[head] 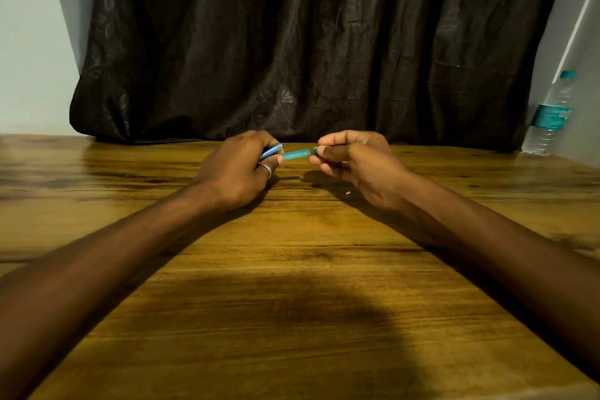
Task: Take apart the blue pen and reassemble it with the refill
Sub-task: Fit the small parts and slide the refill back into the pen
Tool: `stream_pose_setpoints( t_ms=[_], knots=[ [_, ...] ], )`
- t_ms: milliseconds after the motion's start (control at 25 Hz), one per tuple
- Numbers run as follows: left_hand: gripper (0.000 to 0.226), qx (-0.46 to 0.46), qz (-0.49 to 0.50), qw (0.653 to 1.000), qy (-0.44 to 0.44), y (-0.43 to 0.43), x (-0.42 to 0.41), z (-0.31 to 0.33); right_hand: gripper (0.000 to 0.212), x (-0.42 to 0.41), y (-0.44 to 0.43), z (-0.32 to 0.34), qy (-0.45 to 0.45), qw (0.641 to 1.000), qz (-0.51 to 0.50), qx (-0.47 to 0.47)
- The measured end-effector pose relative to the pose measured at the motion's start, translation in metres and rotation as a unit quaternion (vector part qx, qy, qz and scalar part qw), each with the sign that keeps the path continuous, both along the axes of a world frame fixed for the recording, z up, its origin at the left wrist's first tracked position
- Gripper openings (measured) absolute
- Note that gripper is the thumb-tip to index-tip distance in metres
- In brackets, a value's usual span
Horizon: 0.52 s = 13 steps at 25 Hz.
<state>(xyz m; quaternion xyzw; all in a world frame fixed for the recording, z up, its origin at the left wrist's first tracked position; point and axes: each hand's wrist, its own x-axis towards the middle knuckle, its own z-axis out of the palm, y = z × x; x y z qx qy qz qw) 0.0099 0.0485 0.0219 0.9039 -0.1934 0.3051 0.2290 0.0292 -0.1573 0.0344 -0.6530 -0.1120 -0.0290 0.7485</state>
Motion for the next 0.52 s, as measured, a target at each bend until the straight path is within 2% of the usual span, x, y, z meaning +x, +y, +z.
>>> stream_pose_setpoints(
  t_ms=[520],
  knots=[
    [0.009,-0.004,-0.007,1.000,-0.012,-0.0017,-0.0017,-0.0003,0.014,-0.0064,0.0010,0.0020,0.007,1.000,0.010,0.001]
  ],
)
